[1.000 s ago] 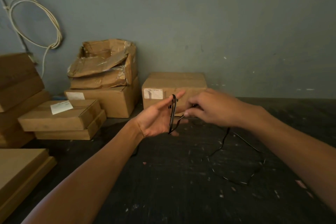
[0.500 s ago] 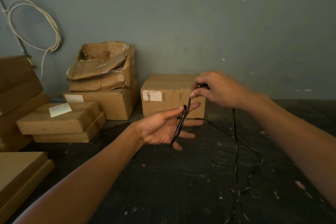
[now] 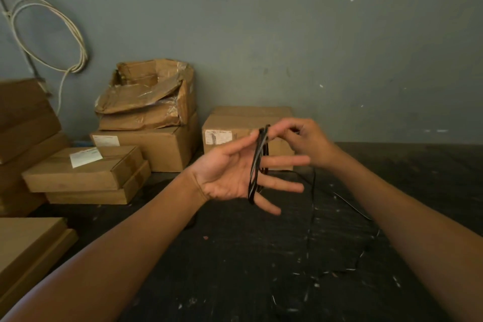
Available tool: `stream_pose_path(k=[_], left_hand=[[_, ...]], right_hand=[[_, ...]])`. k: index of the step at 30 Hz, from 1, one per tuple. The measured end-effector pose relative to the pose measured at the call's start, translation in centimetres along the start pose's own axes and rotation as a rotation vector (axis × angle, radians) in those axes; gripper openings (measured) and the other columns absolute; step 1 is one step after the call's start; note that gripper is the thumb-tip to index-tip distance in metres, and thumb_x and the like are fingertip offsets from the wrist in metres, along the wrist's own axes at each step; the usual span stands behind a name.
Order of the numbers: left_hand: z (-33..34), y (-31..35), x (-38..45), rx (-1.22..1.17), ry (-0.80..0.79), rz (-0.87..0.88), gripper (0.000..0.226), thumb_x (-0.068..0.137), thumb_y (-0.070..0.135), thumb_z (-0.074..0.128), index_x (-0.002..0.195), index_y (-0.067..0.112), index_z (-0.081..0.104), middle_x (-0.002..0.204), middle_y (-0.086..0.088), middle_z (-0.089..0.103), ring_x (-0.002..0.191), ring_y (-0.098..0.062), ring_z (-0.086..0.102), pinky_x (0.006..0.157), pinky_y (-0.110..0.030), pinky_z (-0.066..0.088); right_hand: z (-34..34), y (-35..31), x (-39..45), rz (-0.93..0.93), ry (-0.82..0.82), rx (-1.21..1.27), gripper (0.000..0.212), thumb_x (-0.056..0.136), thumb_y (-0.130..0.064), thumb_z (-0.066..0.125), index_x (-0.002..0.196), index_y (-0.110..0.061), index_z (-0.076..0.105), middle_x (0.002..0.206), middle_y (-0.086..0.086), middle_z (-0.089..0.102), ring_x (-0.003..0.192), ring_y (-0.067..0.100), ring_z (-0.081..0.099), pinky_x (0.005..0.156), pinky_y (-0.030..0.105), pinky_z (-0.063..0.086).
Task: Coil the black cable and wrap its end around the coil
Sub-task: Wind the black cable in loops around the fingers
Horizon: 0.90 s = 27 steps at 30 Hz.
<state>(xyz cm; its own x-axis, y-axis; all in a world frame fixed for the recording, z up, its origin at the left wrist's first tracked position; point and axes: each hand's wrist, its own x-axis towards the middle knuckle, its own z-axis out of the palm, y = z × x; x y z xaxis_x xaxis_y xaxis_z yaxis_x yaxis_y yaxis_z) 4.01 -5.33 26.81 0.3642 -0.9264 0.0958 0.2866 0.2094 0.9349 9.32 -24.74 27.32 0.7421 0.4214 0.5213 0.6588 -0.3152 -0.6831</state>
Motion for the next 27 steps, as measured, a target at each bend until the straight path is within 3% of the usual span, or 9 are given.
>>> stream_pose_path(k=[2,5,7,9,12,15,20,23,27], left_hand=[[0.0,1.0,-0.2,-0.022,-0.004,0.093,0.050,0.098,0.047,0.023,0.147,0.045,0.030,0.158,-0.013,0.024,0.139,-0.053,0.016,0.096,-0.076,0.020],[-0.2,2.7,-0.6,0.011,0.007,0.185,0.049,0.099,0.048,0.020,0.147,0.044,0.030,0.160,-0.013,0.018,0.139,-0.054,0.015,0.097,-0.076,0.017],[-0.5,3.4,-0.7,0.032,0.034,0.211,0.049,0.100,0.047,0.020,0.148,0.044,0.026,0.161,-0.013,0.015,0.140,-0.055,0.013,0.098,-0.077,0.015],[-0.9,3.8,-1.0,0.027,0.056,0.247,0.048,0.100,0.047,0.021,0.148,0.044,0.026,0.162,-0.014,0.013,0.141,-0.055,0.011,0.097,-0.077,0.015],[-1.7,4.5,-1.6,0.017,0.112,0.276,0.047,0.100,0.047,0.022,0.146,0.045,0.031,0.162,-0.015,0.013,0.142,-0.055,0.011,0.096,-0.079,0.016],[-2.8,4.3,-2.8,0.017,0.219,0.268,0.047,0.100,0.046,0.026,0.146,0.046,0.030,0.160,-0.015,0.019,0.140,-0.053,0.019,0.096,-0.078,0.018],[-4.4,2.3,-4.5,-0.024,0.357,0.242,0.047,0.099,0.047,0.029,0.146,0.047,0.030,0.156,-0.014,0.030,0.138,-0.052,0.028,0.096,-0.076,0.024],[-4.6,1.8,-4.9,0.010,0.457,0.214,0.048,0.097,0.048,0.032,0.145,0.048,0.033,0.154,-0.012,0.039,0.136,-0.050,0.035,0.100,-0.077,0.021],[-4.9,0.8,-5.3,0.137,0.553,0.093,0.052,0.093,0.048,0.041,0.145,0.046,0.036,0.143,-0.011,0.053,0.132,-0.043,0.043,0.108,-0.075,0.017]], right_hand=[[1.7,0.3,-1.0,0.027,-0.008,0.090,0.011,0.093,-0.019,0.060,0.092,-0.014,0.069,0.103,0.024,0.069,0.099,0.034,0.066,0.089,0.045,0.052],[4.2,1.3,-2.2,0.051,-0.029,0.120,0.038,0.092,-0.038,0.056,0.105,-0.004,0.067,0.117,0.028,0.064,0.113,0.039,0.061,0.100,0.054,0.047],[6.0,1.4,-2.5,0.039,-0.062,-0.015,0.028,0.099,-0.017,0.050,0.117,-0.004,0.066,0.124,0.020,0.065,0.118,0.035,0.059,0.104,0.051,0.045],[7.6,1.0,-3.1,0.037,-0.127,-0.091,0.026,0.102,-0.016,0.045,0.117,-0.015,0.066,0.118,0.005,0.068,0.111,0.024,0.063,0.100,0.046,0.049],[9.3,-0.3,-4.3,0.047,-0.282,-0.187,0.025,0.103,-0.032,0.040,0.110,-0.026,0.063,0.088,-0.017,0.060,0.081,-0.006,0.057,0.078,0.027,0.050],[9.6,-1.3,-5.2,0.000,-0.343,-0.307,0.025,0.104,-0.037,0.036,0.108,-0.029,0.060,0.069,-0.012,0.050,0.063,-0.003,0.049,0.060,0.020,0.034],[8.7,-3.7,-5.4,-0.107,-0.385,-0.416,0.028,0.103,-0.038,0.036,0.101,-0.026,0.060,0.072,-0.011,0.053,0.065,0.005,0.055,0.061,0.023,0.040],[8.0,-4.9,-5.0,-0.167,-0.372,-0.456,0.026,0.102,-0.037,0.039,0.094,-0.024,0.061,0.068,-0.016,0.049,0.059,0.003,0.053,0.056,0.018,0.036],[5.9,-6.9,-3.5,-0.174,-0.387,-0.537,0.023,0.099,-0.039,0.048,0.095,-0.023,0.065,0.074,-0.011,0.057,0.057,-0.001,0.047,0.054,0.016,0.034]])
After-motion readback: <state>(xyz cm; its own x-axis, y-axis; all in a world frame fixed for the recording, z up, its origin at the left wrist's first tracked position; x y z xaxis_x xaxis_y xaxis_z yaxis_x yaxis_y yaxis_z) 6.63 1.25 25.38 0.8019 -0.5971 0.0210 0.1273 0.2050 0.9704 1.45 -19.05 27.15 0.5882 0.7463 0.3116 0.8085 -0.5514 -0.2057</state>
